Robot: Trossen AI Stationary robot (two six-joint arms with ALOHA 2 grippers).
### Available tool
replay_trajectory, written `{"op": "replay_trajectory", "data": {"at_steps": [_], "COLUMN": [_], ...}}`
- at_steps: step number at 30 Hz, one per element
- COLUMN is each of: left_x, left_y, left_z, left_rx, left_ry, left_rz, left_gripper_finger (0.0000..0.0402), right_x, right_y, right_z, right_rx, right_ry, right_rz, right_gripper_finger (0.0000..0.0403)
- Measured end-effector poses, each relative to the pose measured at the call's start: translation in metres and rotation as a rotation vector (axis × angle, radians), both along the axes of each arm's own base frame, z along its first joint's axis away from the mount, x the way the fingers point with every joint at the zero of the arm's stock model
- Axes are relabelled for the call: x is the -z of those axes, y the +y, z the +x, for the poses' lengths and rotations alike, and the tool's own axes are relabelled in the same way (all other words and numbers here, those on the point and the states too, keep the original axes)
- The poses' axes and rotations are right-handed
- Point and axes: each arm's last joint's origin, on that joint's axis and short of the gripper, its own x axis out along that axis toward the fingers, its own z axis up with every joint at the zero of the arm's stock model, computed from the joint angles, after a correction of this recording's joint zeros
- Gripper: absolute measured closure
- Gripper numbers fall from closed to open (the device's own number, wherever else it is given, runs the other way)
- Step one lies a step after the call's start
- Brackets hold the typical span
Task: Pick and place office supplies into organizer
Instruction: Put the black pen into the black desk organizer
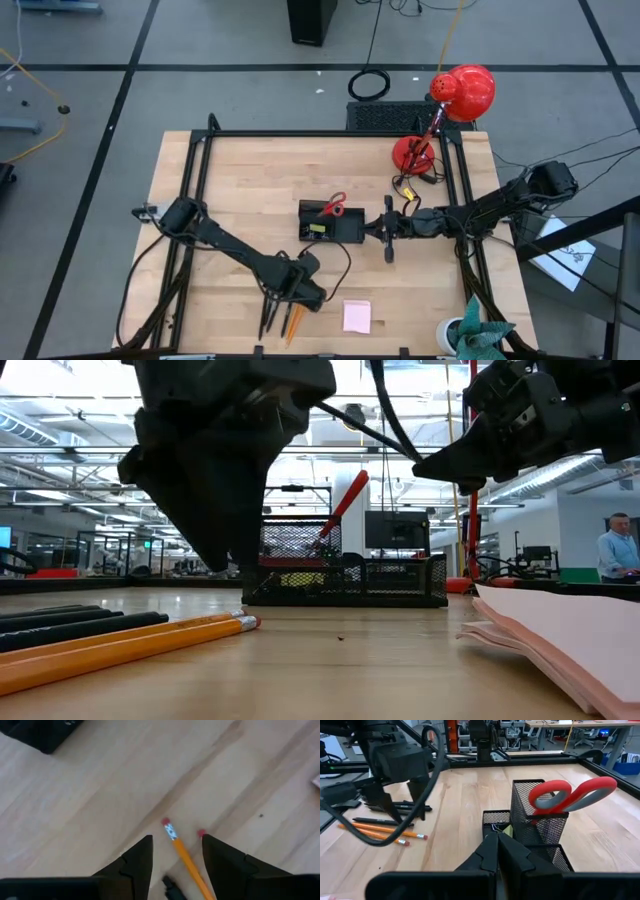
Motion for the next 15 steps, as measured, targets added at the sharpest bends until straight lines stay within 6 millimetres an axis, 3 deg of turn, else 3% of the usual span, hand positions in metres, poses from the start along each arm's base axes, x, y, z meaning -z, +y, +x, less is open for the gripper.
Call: {"op": "replay_trajectory", "data": {"at_steps": [15], "left_x": [0.038], "left_y": [0.004], "left_z": [-0.009], "left_rx": [-0.049], "left_ry": [-0.063], "left_rz": [-0.054], "left_gripper_finger": [0.0226], "right_x": [0.0], "right_y": [0.0], "right_z": [0.0], "right_rx": [-0.003], "right_ry": [0.005], "right_rz": [-0.014], "right_gripper_finger": [0.0399]}}
